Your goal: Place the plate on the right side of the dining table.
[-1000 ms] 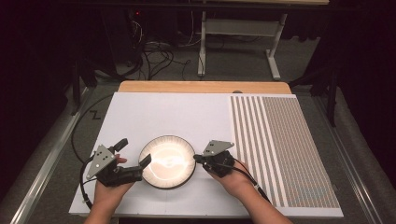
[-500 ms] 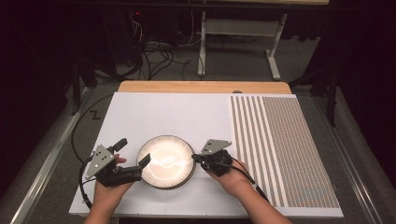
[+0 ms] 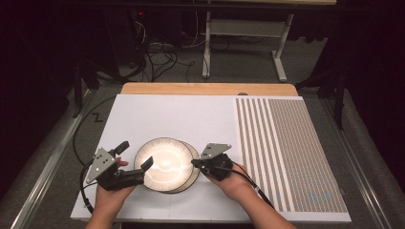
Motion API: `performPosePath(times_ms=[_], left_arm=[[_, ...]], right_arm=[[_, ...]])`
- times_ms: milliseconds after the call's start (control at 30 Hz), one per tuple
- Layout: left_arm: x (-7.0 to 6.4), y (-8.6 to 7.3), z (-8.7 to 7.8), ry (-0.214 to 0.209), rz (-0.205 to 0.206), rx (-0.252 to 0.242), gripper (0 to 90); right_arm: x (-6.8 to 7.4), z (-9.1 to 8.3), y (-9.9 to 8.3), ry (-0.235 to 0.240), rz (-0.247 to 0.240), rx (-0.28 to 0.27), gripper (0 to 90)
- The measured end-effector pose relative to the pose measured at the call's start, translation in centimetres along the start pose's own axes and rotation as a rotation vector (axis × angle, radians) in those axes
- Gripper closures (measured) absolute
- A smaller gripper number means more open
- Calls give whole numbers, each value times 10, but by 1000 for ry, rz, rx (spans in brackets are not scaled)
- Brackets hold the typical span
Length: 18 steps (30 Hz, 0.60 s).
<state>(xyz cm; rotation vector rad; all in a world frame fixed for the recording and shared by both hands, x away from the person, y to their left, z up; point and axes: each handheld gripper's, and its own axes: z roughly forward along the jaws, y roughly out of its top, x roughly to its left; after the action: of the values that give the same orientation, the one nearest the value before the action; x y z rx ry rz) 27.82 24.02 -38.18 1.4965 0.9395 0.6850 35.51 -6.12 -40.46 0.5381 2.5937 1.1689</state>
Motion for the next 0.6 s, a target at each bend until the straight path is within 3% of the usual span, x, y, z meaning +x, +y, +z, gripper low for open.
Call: performPosePath(times_ms=[100, 300, 600], left_arm=[[1, 0, -1, 0, 0, 0, 19], [1, 1, -2, 5, -6, -6, 19], [1, 1, -3, 8, -9, -9, 19]], right_arm=[[4, 2, 2, -2, -17, 3, 900], [3, 2, 2, 4, 0, -4, 900], [12, 7, 3, 30, -33, 8, 900]])
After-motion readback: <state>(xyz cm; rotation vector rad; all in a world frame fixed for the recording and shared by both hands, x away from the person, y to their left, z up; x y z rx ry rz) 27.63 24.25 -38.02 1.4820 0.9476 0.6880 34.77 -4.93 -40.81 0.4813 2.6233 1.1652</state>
